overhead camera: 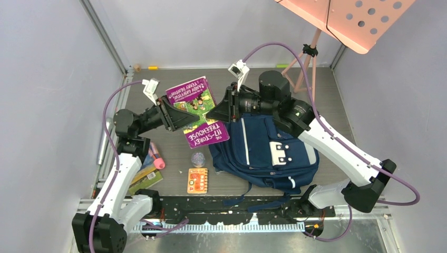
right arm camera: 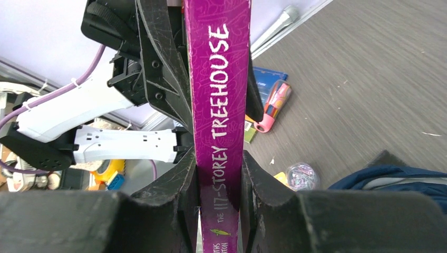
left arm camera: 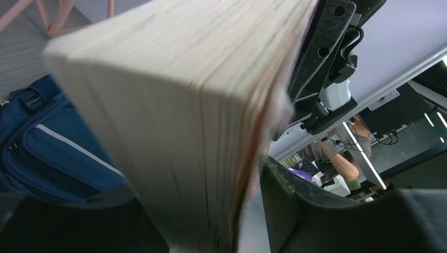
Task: Pack the student bag
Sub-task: Pick up the book from the center of the board.
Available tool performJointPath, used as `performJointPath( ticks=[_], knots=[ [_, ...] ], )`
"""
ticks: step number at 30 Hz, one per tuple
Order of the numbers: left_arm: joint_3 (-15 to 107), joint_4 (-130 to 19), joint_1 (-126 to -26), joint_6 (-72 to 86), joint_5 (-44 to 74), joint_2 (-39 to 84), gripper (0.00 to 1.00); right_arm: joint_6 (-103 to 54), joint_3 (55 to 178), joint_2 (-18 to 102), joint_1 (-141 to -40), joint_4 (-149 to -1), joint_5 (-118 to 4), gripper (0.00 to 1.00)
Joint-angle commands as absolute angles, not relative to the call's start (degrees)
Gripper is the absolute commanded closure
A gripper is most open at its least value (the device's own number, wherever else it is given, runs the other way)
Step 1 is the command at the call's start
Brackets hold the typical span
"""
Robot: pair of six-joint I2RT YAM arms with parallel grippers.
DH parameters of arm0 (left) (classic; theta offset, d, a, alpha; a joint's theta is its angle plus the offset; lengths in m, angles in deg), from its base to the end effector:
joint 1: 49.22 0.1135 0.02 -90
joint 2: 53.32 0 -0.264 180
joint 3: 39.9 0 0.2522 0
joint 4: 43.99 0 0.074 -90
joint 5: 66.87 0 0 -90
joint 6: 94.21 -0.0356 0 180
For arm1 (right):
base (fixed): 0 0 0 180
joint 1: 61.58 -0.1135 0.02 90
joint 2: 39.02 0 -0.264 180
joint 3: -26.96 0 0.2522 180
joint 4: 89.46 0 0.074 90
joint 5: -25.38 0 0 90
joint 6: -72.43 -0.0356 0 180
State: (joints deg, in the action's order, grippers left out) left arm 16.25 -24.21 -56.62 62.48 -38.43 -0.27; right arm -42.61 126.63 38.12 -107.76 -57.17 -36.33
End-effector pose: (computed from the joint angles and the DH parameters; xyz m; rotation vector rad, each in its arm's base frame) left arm 0.1913 -0.0564 0.3735 0.3431 1.5771 -1.6615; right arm 0.1942 0.2267 0.4497 -0.7360 1.7716 1.3052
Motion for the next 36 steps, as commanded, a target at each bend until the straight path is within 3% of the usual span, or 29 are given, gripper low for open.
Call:
performJointPath(
  ticks=[1, 3, 10, 13, 15, 17, 18, 19, 21, 26, 33, 36],
  knots=[
    [15.1, -21.0, -56.7, 64.3, -37.5, -2.7, 0.49, -40.1, 128.3, 34.2, -107.6, -61.6, -42.6, 1.00],
    [14.9, -20.9, -56.7, 64.5, -37.2, -3.2, 0.54, -40.0, 128.1, 34.2, -107.6, -61.5, -42.9, 1.00],
    [14.4, -19.6, -56.7, 65.5, -37.4, -3.9, 0.99, -39.8, 128.1, 34.7, -107.5, -60.8, -45.4, 1.00],
    [13.6, -19.8, -56.7, 65.1, -37.2, -3.9, 1.00, -39.1, 128.5, 35.2, -107.6, -58.7, -51.5, 0.99],
    [13.9, -23.2, -56.7, 62.6, -37.2, -4.0, 1.00, -38.0, 128.5, 35.2, -107.6, -56.2, -55.9, 0.90],
    [15.7, -32.8, -56.6, 54.6, -36.6, -4.4, 1.00, -36.7, 128.3, 35.1, -107.6, -53.4, -60.0, 0.56],
    [17.3, -40.9, -56.5, 50.9, -35.3, -4.6, 1.00, -35.9, 128.1, 34.9, -107.6, -51.6, -61.3, 0.46],
    [19.2, -49.6, -56.5, 44.9, -33.1, -4.7, 1.00, -35.5, 127.4, 34.6, -107.6, -50.7, -64.6, 0.31],
    [23.9, -67.9, -56.3, 30.9, -26.6, -3.8, 1.00, -34.7, 125.7, 33.8, -108.2, -48.4, -70.2, 0.19],
    [30.7, -87.1, -53.4, 18.2, -12.1, 2.3, 1.00, -34.7, 119.5, 32.2, -113.0, -44.1, -82.2, 0.14],
    [27.4, -84.6, -52.2, 12.9, -0.1, 2.8, 1.00, -40.4, 113.0, 35.4, -124.3, -40.4, -92.4, 0.13],
    [27.6, -85.5, -51.2, 11.8, -0.4, 1.4, 1.00, -41.7, 112.9, 40.1, -128.5, -38.6, -96.1, 0.13]
  ],
)
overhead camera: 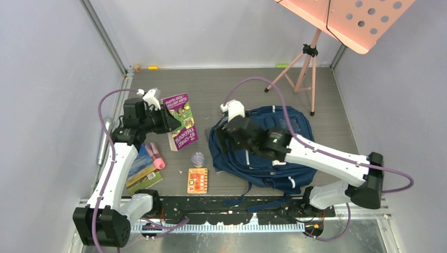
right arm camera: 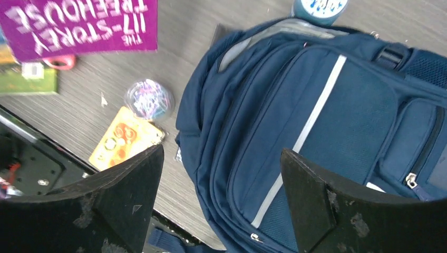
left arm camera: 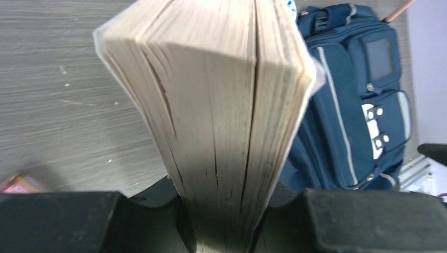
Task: Pack the student bag
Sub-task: Pick up the book from the center of the board, then place the book in the student bag.
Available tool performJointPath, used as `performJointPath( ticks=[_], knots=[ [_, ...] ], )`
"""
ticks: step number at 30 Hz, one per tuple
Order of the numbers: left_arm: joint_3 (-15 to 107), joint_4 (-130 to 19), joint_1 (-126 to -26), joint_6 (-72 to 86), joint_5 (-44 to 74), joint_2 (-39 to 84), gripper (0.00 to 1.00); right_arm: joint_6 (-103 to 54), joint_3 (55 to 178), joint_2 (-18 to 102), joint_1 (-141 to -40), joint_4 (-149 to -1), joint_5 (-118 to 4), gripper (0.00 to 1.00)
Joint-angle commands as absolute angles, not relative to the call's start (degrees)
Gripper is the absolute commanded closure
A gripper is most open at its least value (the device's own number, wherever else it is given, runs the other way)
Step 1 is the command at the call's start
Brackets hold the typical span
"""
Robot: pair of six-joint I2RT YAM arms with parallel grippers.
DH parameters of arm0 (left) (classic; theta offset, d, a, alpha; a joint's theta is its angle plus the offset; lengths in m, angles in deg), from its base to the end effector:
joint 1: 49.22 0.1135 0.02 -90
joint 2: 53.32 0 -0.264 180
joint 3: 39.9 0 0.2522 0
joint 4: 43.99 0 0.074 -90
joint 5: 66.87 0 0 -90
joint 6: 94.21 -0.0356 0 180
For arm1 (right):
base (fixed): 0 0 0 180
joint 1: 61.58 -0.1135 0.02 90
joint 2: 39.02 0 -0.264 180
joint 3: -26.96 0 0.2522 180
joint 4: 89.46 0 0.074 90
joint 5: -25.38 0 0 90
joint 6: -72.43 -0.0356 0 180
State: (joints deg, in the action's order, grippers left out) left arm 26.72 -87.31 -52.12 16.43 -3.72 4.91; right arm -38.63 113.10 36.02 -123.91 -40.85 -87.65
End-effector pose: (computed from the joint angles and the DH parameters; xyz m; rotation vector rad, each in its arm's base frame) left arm 0.2161 -0.0270 0.3142 -0.0682 2.1995 -0.7425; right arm 0.1442 0.2451 0.3521 -0.5634 2.1175 0.3834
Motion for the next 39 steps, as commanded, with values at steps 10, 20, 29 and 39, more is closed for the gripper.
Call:
performJointPath(
  ticks=[10, 20, 29, 39],
  knots=[
    [27.0, -88.7, -51.2, 9.9, 4.7, 0.1, 1.00, -42.8, 116.5, 53.1, -134.6, -31.2, -99.1, 0.13],
    [26.7, -88.9, -51.2, 10.0, 4.4, 0.2, 1.00, -46.7, 120.6, 61.7, -135.2, -21.2, -110.3, 0.13],
    [26.5, -88.7, -51.2, 9.8, 3.8, -0.1, 1.00, -47.9, 119.0, 62.0, -135.1, -22.8, -110.5, 0.39],
    [25.6, -86.5, -51.5, 10.1, -2.5, 0.4, 1.00, -51.2, 118.3, 57.3, -134.4, -24.2, -113.2, 0.99]
  ],
)
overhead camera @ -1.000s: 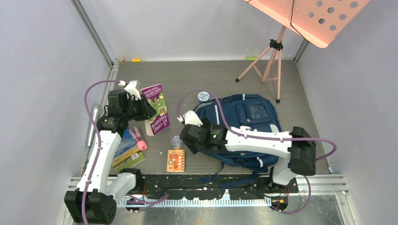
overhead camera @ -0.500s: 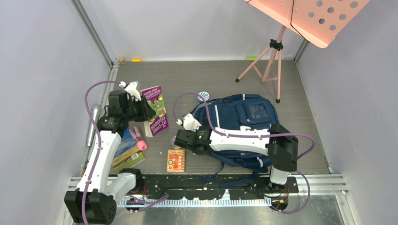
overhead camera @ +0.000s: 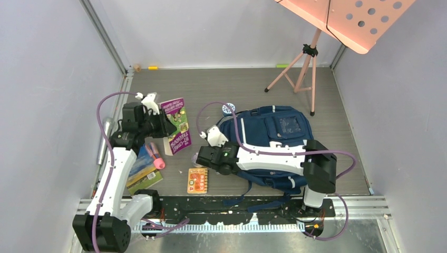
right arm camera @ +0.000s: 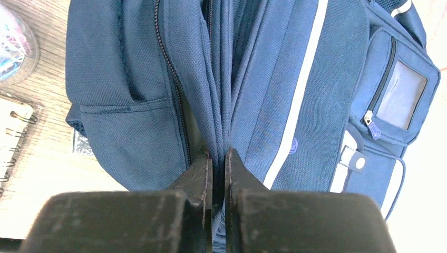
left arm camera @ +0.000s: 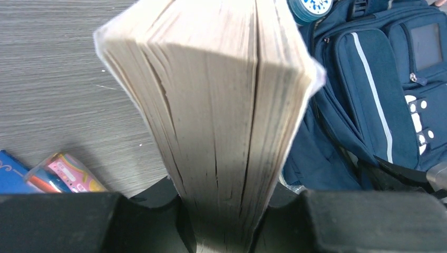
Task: Pack the student bag
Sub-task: Place the book in the student bag.
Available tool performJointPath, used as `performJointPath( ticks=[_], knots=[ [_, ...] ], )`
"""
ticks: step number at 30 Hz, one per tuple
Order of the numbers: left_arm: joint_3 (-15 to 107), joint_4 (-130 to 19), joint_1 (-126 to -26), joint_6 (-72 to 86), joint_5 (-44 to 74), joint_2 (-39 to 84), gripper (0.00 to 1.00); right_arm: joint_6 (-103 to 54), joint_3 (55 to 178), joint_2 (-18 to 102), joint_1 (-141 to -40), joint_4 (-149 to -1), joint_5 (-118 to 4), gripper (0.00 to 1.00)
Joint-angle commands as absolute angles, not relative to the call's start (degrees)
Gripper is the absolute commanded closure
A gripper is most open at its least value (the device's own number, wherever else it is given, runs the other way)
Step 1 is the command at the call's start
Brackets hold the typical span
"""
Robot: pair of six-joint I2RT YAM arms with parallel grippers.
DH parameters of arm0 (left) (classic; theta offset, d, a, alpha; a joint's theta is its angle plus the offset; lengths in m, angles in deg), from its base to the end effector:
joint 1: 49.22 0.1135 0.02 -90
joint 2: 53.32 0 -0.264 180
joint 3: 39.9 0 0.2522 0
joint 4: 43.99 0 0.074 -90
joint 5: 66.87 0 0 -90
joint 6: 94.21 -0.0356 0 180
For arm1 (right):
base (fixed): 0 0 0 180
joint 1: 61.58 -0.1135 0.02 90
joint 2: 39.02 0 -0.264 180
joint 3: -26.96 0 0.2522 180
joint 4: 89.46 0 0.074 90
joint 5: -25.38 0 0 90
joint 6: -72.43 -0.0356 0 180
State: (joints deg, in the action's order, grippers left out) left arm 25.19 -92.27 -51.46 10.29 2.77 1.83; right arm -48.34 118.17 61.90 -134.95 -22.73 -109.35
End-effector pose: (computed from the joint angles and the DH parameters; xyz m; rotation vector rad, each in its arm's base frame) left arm 0.2011 -0.0203 0.3071 -0.0456 2.2480 -0.5558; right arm 0.1218 0.3204 0.2337 -0.7502 2.2422 -0.3758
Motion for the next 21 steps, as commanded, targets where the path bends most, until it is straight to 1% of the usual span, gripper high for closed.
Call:
performJointPath(
  ticks=[1, 4, 7, 9, 14, 17, 21],
  knots=[
    [25.6, -86.2, -51.7, 10.5, -3.1, 0.7, 1.00, -51.5, 117.9, 56.0, -134.3, -24.6, -113.5, 0.99],
    [26.5, -86.3, -52.9, 14.0, -6.3, 2.3, 1.00, -52.2, 116.7, 51.9, -134.2, -27.7, -113.9, 1.00],
    [27.1, -85.2, -54.7, 20.6, -11.0, 2.5, 1.00, -52.8, 113.9, 44.7, -133.8, -31.3, -114.7, 1.00],
    [26.5, -82.8, -56.8, 25.6, -12.0, 1.3, 1.00, -53.2, 111.2, 40.1, -133.2, -34.8, -115.6, 1.00],
    [20.6, -72.7, -66.7, 40.1, -7.2, -0.9, 1.00, -53.4, 103.6, 29.8, -131.9, -44.6, -115.5, 1.00],
    [17.8, -67.5, -71.7, 44.8, -4.6, 0.8, 1.00, -53.3, 101.7, 26.0, -131.6, -48.0, -116.4, 1.00],
    [15.4, -60.2, -75.6, 49.4, -3.1, 4.1, 1.00, -52.6, 99.2, 22.6, -131.6, -52.4, -116.7, 1.00]
  ],
)
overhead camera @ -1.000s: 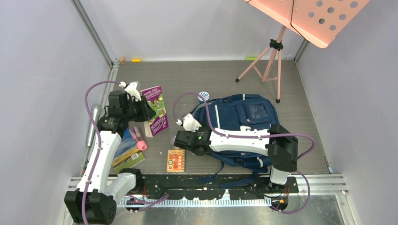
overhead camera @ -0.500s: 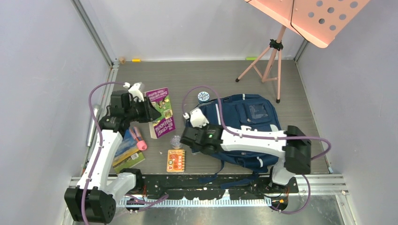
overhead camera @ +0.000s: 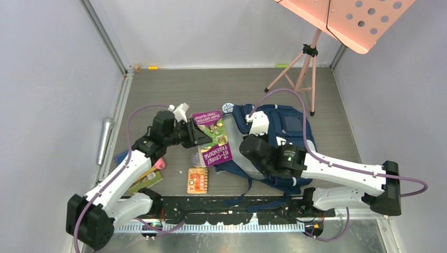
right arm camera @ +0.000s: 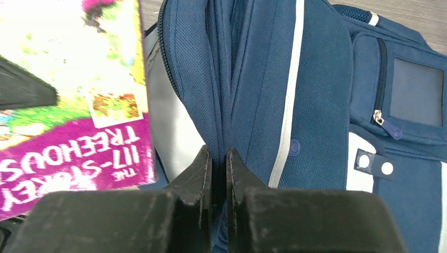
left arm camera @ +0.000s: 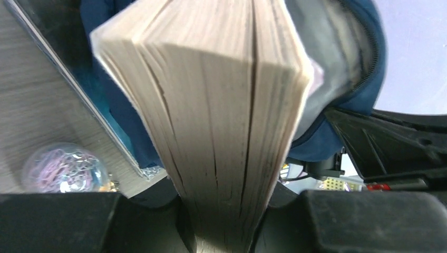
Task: Pack the student bag
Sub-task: Place the book in the student bag.
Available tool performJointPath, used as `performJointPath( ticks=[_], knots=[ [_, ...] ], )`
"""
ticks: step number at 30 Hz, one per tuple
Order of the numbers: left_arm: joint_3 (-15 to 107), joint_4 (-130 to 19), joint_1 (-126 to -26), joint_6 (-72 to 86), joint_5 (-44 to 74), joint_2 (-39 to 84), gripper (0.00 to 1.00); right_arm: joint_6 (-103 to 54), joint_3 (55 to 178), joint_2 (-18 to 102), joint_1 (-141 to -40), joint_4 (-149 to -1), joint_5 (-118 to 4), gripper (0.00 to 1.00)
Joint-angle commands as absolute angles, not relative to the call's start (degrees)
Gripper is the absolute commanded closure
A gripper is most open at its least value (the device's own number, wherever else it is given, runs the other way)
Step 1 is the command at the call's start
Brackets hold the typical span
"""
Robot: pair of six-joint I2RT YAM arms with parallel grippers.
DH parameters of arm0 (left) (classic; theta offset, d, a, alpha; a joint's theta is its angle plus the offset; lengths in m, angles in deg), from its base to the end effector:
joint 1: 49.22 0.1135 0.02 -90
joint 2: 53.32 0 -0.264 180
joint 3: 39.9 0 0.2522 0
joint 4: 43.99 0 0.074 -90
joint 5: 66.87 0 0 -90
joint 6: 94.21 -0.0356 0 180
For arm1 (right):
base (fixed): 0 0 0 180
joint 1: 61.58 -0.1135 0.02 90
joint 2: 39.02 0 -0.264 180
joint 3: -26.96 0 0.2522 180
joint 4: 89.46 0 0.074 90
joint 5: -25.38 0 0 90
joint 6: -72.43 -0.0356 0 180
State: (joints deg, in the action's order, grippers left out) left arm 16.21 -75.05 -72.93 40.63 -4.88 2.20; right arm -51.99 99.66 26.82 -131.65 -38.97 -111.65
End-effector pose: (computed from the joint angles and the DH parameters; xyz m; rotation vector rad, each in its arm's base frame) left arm 0.1888 -0.1012 0.2803 -0.0974 2.2794 -1.1930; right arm 0.1041 0.2106 0.3167 -0.2611 2.0471 0.1465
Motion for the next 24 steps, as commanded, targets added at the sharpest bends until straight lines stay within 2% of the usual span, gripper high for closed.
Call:
performJointPath(
  ticks=[1, 13, 24],
  knots=[
    [15.0, -58.5, -76.6, 50.8, -2.6, 5.2, 1.00, -52.6, 98.7, 22.3, -131.6, -52.9, -116.7, 1.00],
    [14.3, -45.1, -87.6, 54.9, 12.2, 16.7, 1.00, -51.5, 98.5, 21.4, -131.6, -57.2, -117.1, 1.00],
    [18.1, -28.1, -91.6, 64.5, 11.9, 30.3, 1.00, -50.0, 98.8, 22.5, -131.6, -59.3, -116.7, 0.99]
  ],
)
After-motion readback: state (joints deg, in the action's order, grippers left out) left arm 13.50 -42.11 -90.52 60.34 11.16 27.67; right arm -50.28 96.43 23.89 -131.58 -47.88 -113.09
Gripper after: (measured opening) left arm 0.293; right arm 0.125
